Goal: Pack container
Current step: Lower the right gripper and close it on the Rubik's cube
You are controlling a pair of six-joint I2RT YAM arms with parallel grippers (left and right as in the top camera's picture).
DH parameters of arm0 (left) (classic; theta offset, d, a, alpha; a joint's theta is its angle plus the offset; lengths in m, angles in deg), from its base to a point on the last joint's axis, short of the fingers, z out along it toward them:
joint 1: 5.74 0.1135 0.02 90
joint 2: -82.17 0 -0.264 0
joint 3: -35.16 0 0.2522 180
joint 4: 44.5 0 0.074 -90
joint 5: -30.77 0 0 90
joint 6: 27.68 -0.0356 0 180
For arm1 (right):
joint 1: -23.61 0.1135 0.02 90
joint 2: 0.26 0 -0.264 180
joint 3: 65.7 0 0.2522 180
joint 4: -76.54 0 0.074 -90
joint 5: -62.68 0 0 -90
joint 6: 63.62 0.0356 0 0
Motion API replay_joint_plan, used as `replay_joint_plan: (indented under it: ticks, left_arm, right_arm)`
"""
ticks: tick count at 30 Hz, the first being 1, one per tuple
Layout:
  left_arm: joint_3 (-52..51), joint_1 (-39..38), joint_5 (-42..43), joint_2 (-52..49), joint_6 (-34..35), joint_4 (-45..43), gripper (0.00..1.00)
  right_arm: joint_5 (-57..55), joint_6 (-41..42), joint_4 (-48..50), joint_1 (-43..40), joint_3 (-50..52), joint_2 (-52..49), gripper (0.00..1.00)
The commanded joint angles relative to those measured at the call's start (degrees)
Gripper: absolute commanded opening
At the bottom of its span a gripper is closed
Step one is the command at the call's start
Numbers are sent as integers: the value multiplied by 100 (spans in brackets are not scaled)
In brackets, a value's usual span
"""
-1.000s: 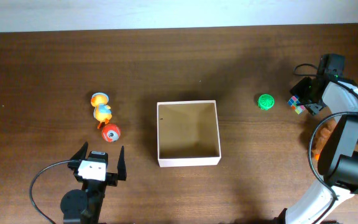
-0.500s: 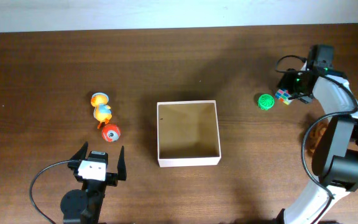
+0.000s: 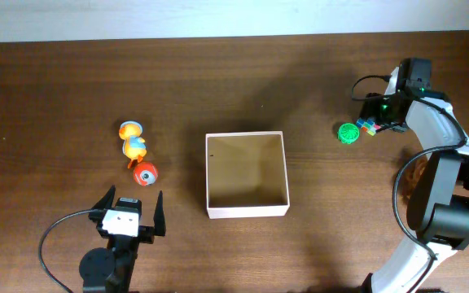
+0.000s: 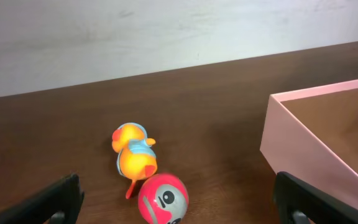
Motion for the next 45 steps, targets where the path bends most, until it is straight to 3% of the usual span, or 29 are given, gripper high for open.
replay_joint_plan:
  ticks: [1, 13, 15, 19, 29, 45]
  left_arm:
    - [-44, 24, 39, 50, -92, -22, 99]
    - [-44, 24, 39, 50, -92, -22, 99]
    - [-44, 24, 39, 50, -92, -22, 99]
    - [-44, 24, 39, 50, -92, -22, 99]
    - [-44, 24, 39, 50, -92, -22, 99]
    - [-44, 24, 39, 50, -92, -22, 99]
  right_arm:
    - [-92, -723, 4, 13, -22, -42, 67]
    - [-260, -907, -435, 13, 7, -42, 67]
    - [-258, -883, -514, 13, 7, -42, 78]
    - [-260, -647, -431, 13, 4, -42, 80]
    - [-258, 1408, 393, 44, 4, -42, 71]
    - [-411, 546, 610, 164, 11, -343, 71]
